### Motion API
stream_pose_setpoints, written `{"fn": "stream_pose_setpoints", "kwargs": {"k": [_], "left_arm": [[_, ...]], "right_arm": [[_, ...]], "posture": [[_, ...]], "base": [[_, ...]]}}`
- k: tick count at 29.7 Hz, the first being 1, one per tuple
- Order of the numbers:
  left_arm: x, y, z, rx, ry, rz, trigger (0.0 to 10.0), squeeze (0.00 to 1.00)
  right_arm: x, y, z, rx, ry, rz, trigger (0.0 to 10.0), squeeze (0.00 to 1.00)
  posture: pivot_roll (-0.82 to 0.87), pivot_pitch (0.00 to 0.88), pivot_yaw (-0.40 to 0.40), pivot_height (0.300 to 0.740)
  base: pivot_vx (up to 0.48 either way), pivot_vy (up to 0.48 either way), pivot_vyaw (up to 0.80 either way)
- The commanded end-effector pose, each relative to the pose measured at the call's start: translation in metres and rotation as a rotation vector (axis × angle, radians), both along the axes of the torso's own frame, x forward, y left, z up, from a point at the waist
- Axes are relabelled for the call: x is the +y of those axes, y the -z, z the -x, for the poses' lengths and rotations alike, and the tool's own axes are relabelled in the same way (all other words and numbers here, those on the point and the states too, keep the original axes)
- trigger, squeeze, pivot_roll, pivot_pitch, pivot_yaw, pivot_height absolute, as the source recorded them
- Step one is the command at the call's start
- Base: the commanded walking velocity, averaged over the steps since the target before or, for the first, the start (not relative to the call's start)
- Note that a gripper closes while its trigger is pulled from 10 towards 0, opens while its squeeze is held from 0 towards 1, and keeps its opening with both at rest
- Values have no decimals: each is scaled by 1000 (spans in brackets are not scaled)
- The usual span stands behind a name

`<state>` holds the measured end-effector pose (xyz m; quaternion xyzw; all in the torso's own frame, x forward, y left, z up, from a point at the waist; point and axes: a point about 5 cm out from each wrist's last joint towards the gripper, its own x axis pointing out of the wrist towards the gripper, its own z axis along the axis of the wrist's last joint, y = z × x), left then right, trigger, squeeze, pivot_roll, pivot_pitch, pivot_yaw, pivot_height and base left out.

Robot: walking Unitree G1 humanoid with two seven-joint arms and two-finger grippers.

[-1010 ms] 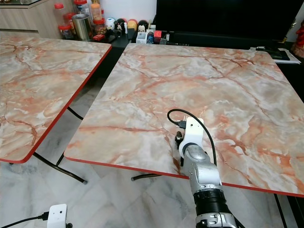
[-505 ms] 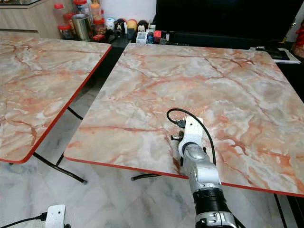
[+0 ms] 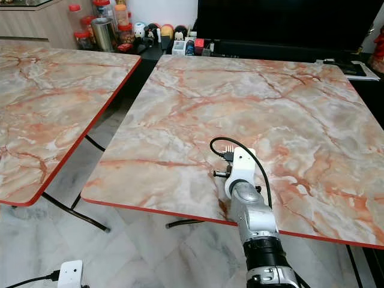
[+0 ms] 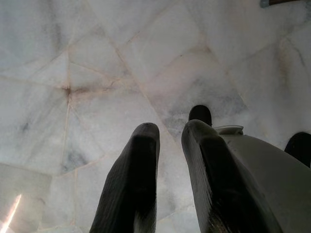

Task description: Setting the table

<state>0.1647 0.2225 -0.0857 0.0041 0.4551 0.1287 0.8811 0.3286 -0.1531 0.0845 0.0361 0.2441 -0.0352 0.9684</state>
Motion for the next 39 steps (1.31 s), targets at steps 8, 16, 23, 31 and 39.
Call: {"fn": "stream_pose_setpoints", "kwargs": {"k": [8,16,23,31,39], "left_arm": [[2,-1,-1,8,-15,-5,10000,0],[4,0,2,13,-22,-7,10000,0],[9,0,3,17,-15,-16,10000,0],[18,-1,8,21,-27,-21,10000,0],[13,2,12,25,-33,-15,10000,0]], "right_arm": [[7,-45,-19,-303,-8,-100,10000,0],[15,-67,-28,-406,-56,-111,10000,0],[14,-75,-32,-465,-64,-72,10000,0],[13,-68,-30,-460,-53,-88,10000,0],[15,-73,-32,-490,-47,-102,10000,0]], "posture": [[-26,64,7,740],[-19,71,9,740],[-11,86,20,740],[-2,89,15,740],[-2,66,10,740]], "base": [[0,0,0],[0,360,0],[0,480,0],[0,480,0],[0,480,0]]}}
